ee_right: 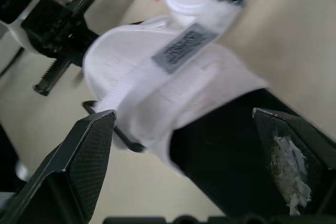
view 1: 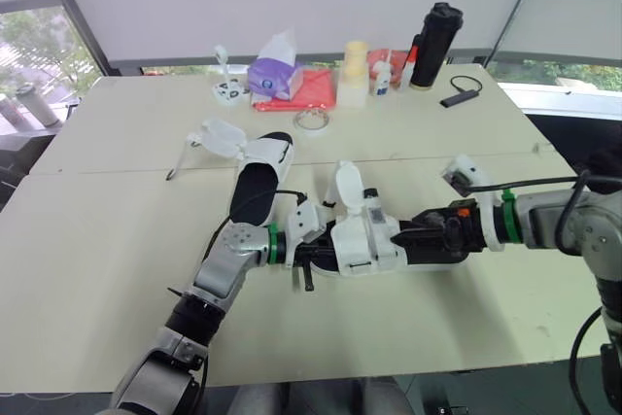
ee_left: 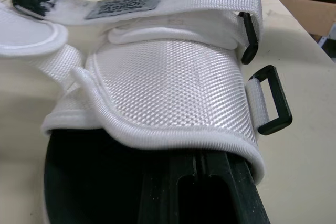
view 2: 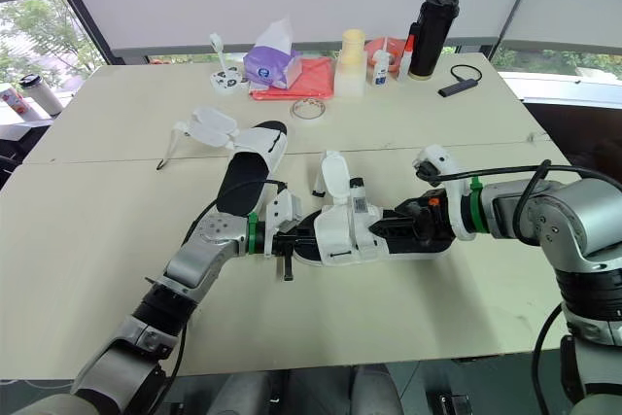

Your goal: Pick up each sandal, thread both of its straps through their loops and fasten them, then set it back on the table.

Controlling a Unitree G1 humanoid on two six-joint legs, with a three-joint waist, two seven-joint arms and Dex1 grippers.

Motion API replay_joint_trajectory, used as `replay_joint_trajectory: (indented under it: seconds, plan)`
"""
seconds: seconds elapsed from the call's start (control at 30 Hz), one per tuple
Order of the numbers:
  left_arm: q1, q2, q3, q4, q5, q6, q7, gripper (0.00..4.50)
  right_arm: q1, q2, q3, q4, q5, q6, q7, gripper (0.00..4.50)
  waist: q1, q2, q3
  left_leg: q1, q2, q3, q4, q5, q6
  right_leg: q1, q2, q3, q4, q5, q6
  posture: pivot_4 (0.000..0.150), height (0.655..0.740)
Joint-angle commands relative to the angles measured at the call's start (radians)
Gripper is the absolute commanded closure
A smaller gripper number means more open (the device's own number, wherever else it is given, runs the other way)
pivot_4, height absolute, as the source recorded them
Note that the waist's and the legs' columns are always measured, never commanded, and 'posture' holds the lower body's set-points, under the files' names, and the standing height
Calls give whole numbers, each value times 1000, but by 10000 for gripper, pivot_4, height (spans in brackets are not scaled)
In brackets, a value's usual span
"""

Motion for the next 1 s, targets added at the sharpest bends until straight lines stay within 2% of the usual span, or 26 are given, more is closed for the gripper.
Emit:
replay_joint_trajectory:
  seconds: [0.03,0.2,0.4,0.73,0.83,0.97,1.0]
  plan:
    - [5,-1,-29,14,18,-46,-19,45000,-117,48,29,145,-28,-35,31,337,-4,0,0,0,0,0,0,0,0,0,0,0,0,0,0,1500,7400]
    - [-3,0,-37,43,31,-80,-23,45000,-235,116,116,318,-84,-68,85,337,1,0,0,1,0,0,0,0,0,1,0,0,0,0,0,1500,7400]
    - [-5,0,-38,53,37,-99,-20,45000,-306,154,204,440,-151,-113,156,337,3,0,0,-1,-1,-1,0,0,0,0,0,0,0,0,0,1500,7400]
    - [2,1,-32,47,41,-103,-4,45000,-347,225,287,525,-235,-163,244,337,1,0,0,0,-1,-1,0,0,0,0,0,0,1,0,1,1500,7400]
    - [5,2,-32,44,40,-102,-2,45000,-354,234,286,544,-253,-172,252,7970,1,0,0,0,-1,-1,0,0,0,0,0,0,1,1,1,1500,7400]
    - [5,3,-32,44,40,-101,-1,45000,-361,235,282,555,-272,-180,266,27284,1,0,0,0,-1,-1,0,0,0,0,0,0,1,1,1,1500,7400]
    - [5,3,-31,44,40,-101,-1,45000,-364,234,281,559,-276,-183,269,33350,1,0,0,0,-1,-1,0,0,0,0,0,0,1,1,1,1500,7400]
